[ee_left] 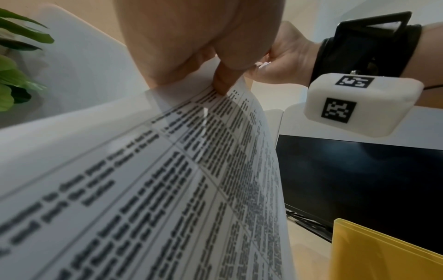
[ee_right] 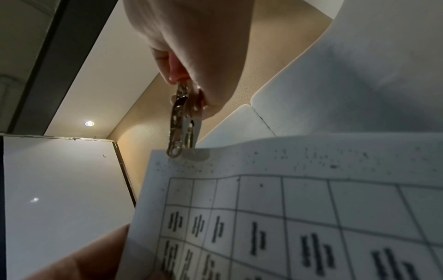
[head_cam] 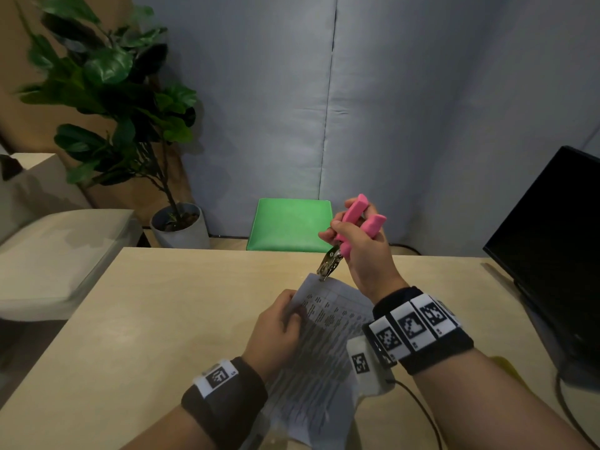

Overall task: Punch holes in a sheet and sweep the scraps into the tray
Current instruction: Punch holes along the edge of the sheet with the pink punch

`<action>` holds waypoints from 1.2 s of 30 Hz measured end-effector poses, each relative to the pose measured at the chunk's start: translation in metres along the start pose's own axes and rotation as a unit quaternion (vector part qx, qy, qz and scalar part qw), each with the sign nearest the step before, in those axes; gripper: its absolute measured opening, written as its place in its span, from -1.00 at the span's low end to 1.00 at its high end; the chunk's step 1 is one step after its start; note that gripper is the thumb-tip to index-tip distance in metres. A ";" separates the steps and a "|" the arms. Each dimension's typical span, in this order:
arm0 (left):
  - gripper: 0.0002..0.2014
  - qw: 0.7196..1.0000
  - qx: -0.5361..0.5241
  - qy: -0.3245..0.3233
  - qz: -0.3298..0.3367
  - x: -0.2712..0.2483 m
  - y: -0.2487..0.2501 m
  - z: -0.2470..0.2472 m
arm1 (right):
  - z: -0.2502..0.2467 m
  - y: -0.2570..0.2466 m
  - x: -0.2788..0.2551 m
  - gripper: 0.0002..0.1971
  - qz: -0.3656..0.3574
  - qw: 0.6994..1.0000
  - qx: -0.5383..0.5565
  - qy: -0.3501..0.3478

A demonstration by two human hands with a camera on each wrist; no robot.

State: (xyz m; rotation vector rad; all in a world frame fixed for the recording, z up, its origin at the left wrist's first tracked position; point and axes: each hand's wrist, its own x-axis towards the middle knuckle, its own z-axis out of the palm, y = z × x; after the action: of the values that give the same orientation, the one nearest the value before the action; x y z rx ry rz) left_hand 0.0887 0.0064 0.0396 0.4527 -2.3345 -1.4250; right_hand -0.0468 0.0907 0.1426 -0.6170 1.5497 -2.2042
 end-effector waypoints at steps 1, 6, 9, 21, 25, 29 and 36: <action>-0.68 1.000 -0.002 -0.002 0.001 0.000 0.001 0.000 | 0.001 0.001 0.000 -0.73 0.000 1.000 -0.007 -0.001; -0.65 1.000 -0.004 -0.006 0.009 -0.003 0.005 0.001 | 0.003 0.010 0.002 -0.73 0.005 1.000 -0.015 -0.009; -0.65 1.000 -0.002 -0.010 0.010 -0.004 0.002 0.002 | 0.004 0.018 0.004 -0.73 0.023 1.000 0.005 -0.004; -0.85 0.998 -0.001 -0.061 -0.024 -0.013 -0.014 -0.004 | 0.005 0.059 0.006 -0.71 0.077 0.989 0.090 0.084; -0.79 0.997 0.020 -0.070 -0.030 -0.015 -0.023 -0.006 | 0.005 0.072 0.007 -0.69 0.091 0.985 0.094 0.115; -0.90 0.993 0.060 -0.091 -0.044 -0.015 -0.036 -0.009 | 0.003 0.090 0.003 -0.69 0.126 0.973 0.100 0.165; -0.86 0.973 0.133 -0.170 -0.087 -0.016 -0.064 -0.008 | -0.011 0.129 -0.008 -0.69 0.193 0.950 0.096 0.227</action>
State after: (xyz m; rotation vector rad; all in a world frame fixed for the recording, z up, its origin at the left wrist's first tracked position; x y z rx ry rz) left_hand 0.1120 -0.0207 -0.0168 0.5341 -2.8443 -1.3563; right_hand -0.0389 0.0620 0.0163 0.2581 1.4699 -2.2340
